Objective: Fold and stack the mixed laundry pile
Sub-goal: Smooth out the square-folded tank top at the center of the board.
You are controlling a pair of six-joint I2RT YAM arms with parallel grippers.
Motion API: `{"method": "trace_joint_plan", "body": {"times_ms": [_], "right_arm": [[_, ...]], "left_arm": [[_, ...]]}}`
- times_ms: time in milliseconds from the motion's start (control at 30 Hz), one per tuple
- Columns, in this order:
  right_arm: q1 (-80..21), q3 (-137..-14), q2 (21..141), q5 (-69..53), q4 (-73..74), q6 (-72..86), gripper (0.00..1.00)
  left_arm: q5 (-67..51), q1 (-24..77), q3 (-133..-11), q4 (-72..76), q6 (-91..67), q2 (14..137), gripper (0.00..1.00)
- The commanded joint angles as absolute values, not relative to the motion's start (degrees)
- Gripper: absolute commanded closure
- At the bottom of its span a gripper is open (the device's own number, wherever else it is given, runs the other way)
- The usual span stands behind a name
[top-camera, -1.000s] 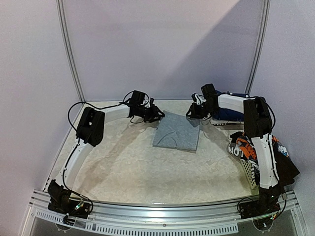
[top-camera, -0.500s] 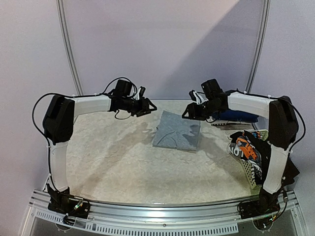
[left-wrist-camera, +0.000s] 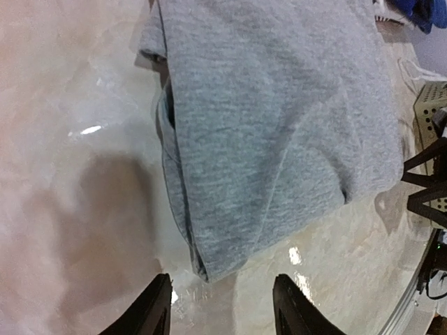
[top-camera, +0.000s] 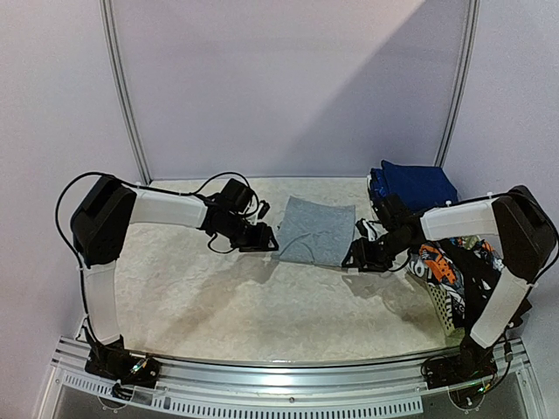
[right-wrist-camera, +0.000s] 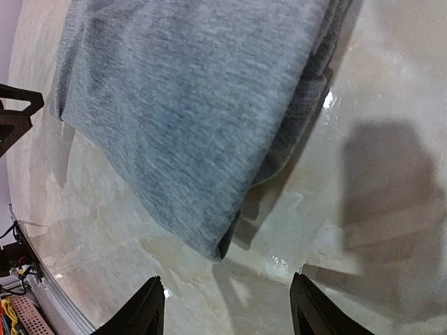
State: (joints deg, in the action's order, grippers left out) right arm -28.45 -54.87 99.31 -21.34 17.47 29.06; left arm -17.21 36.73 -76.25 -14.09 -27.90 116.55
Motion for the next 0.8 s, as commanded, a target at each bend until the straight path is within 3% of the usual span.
{"method": "trace_joint_plan", "body": {"times_ms": [0, 233, 400, 633, 767], "right_arm": [[-28.48, -52.72, 96.81, -22.69, 12.01, 31.17, 0.37], [-28.43, -52.91, 100.88, -23.55, 7.2, 32.25, 0.41], [-28.43, -53.69, 104.26, -24.93, 5.61, 32.56, 0.58], [-28.47, -53.96, 105.49, -25.14, 5.32, 32.14, 0.68], [-28.45, -54.05, 106.29, -24.92, 5.05, 31.93, 0.79]], "left_arm": [[-13.44, 38.06, -74.79, -14.42, -26.97, 114.7, 0.5], [-12.53, 39.02, -74.97, -12.59, -27.69, 116.6, 0.53], [-12.58, 39.02, -75.45, -11.77, -28.11, 118.33, 0.56], [-13.52, 39.46, -76.2, -11.47, -28.22, 119.79, 0.6], [-14.31, 39.87, -76.99, -11.51, -28.45, 120.97, 0.65]]}}
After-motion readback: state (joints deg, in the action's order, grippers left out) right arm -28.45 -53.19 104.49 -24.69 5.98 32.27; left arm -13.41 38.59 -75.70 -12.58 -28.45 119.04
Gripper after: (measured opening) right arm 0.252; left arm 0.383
